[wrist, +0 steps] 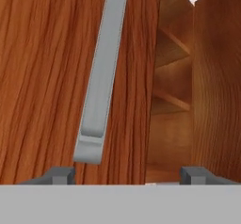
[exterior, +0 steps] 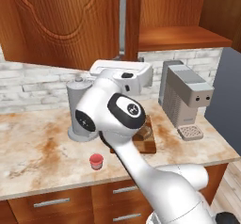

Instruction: Pick the bread, place it on the cutting board, pick the jam, place it on the counter, and close the cabinet.

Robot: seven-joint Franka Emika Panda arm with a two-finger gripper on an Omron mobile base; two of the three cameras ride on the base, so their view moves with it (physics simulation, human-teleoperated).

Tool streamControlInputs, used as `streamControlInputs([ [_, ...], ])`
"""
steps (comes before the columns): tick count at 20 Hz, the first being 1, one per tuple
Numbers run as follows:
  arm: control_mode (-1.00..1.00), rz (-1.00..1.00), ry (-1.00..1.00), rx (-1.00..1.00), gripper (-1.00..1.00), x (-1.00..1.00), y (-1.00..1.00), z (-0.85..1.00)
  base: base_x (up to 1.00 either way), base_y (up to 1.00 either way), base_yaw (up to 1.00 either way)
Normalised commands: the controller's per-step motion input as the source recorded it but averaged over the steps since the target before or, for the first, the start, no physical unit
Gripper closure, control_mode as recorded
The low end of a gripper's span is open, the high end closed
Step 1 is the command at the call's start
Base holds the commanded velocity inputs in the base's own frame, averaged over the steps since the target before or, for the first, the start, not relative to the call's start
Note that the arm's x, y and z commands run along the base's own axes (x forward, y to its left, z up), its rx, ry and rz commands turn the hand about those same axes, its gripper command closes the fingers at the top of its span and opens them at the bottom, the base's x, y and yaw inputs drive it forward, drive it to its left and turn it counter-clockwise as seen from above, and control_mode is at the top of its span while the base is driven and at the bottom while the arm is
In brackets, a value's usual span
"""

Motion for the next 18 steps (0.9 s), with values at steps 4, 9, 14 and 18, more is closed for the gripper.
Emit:
streamControlInputs([
  [4,-1.0,0.1,0.0,0.06,-1.0,0.7,-0.42,-0.15,0.0,0.0,0.0],
  [9,-1.0,0.11,0.0,0.05,-1.0,0.66,-0.33,-0.15,0.0,0.0,0.0],
  [14,-1.0,0.11,0.0,0.03,-1.0,0.62,-0.23,-0.17,0.0,0.0,0.0],
  [18,-1.0,0.14,0.0,0.01,-1.0,0.51,-0.11,-0.17,0.0,0.0,0.0],
])
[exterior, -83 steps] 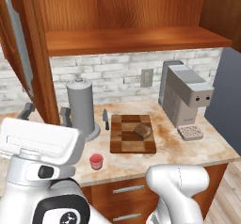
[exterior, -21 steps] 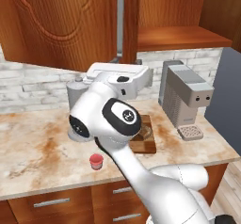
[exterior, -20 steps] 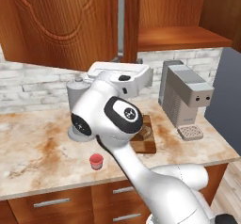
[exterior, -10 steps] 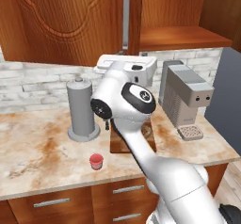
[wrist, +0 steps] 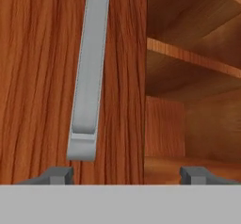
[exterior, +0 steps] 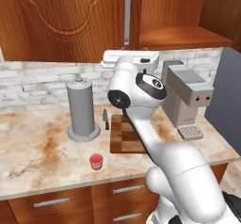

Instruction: Pick the bread, place it on the cutting board, pick the jam, place it on the counter, and close the cabinet.

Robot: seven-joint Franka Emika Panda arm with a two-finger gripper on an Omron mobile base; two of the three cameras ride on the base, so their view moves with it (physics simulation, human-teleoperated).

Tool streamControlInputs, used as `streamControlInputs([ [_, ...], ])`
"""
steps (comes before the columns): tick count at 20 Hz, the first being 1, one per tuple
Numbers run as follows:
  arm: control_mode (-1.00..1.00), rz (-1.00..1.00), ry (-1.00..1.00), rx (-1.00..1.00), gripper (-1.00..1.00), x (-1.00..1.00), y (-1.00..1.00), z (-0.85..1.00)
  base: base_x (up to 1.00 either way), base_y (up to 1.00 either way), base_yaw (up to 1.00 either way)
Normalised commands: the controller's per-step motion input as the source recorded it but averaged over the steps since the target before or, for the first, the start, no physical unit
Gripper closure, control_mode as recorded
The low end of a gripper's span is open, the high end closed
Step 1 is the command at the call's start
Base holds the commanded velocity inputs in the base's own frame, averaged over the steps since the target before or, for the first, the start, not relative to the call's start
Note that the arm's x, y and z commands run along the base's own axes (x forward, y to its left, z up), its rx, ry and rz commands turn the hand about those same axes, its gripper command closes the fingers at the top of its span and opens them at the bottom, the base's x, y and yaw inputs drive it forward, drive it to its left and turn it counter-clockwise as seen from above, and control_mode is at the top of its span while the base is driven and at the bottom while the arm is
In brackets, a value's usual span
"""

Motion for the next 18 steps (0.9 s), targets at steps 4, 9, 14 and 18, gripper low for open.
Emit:
streamControlInputs([
  [4,-1.0,0.16,0.0,0.0,-1.0,0.42,-0.08,-0.17,0.0,0.0,0.0],
  [9,-1.0,0.16,0.0,0.0,-1.0,0.41,-0.01,-0.18,0.0,0.0,0.0],
  [14,-1.0,0.16,0.0,0.0,-1.0,0.46,0.0,-0.18,0.0,0.0,0.0],
  [18,-1.0,0.14,0.0,0.0,-1.0,0.5,0.0,-0.17,0.0,0.0,0.0],
])
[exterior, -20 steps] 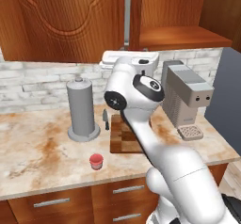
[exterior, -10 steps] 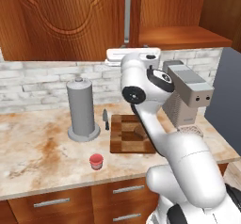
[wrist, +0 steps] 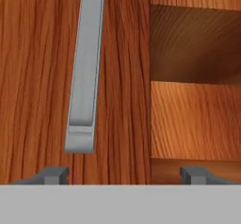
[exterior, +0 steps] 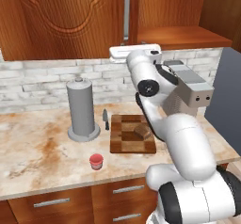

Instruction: Pick the bread, place it on the cutting board, pick the jam, place it on the counter, and close the cabinet.

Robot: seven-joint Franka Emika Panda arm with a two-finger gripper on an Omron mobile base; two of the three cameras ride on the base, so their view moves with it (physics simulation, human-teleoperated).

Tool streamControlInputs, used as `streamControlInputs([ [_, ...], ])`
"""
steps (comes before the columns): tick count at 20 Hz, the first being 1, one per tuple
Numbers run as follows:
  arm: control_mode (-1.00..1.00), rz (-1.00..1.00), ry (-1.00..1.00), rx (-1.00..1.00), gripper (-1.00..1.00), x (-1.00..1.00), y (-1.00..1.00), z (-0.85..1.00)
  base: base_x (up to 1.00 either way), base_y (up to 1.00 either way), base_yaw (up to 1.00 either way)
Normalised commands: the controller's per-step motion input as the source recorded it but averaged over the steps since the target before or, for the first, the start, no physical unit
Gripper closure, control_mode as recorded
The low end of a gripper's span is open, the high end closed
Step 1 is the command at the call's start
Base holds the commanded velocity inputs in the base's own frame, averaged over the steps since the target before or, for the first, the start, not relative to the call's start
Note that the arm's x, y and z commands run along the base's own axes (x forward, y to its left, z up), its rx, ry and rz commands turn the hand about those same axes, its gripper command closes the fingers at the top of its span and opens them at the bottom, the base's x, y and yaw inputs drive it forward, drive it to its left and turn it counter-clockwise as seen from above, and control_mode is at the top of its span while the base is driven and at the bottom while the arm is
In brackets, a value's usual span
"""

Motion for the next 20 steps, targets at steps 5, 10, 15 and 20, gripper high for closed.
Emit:
streamControlInputs([
  [5,-1.0,0.12,0.0,0.0,-1.0,0.5,0.0,-0.14,0.0,0.0,0.0],
  [10,-1.0,0.09,0.0,0.0,-1.0,0.47,0.0,-0.05,0.0,0.0,0.0],
  [15,-1.0,0.04,0.0,0.0,-1.0,0.42,0.0,0.0,0.0,0.0,0.0],
  [20,-1.0,0.01,0.0,0.01,-1.0,0.26,0.0,0.0,0.0,0.0,0.0],
])
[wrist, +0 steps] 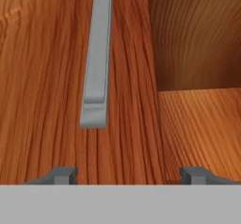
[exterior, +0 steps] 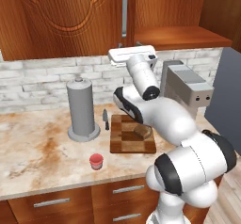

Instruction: Pick the bread, place it on the cutting board, pick the jam, place it on the counter, and close the cabinet.

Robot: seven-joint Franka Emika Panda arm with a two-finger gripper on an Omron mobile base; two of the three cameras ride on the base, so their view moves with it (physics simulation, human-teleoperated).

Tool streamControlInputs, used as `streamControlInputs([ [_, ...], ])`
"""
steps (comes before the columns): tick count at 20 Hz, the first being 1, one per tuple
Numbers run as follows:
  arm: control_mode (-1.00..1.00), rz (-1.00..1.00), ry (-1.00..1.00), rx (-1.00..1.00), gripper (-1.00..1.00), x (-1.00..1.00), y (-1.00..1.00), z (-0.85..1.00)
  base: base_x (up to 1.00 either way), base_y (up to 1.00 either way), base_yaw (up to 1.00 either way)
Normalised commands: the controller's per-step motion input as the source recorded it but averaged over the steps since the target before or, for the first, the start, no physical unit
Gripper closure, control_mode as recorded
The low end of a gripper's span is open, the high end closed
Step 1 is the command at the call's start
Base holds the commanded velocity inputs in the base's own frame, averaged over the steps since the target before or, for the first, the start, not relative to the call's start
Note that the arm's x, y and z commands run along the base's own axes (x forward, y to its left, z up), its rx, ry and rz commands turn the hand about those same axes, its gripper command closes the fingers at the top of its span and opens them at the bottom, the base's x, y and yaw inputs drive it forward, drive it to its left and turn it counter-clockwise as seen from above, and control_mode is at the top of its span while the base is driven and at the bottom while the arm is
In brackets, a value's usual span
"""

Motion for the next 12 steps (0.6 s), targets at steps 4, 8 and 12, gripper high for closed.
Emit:
streamControlInputs([
  [4,-1.0,0.0,0.0,0.0,-1.0,0.0,-0.09,0.17,0.0,0.0,0.0],
  [8,-1.0,0.0,0.0,0.0,-1.0,-0.2,-0.16,0.44,0.0,0.0,0.0],
  [12,-1.0,0.0,0.0,0.0,-1.0,-0.36,-0.13,0.61,0.0,0.0,0.0],
])
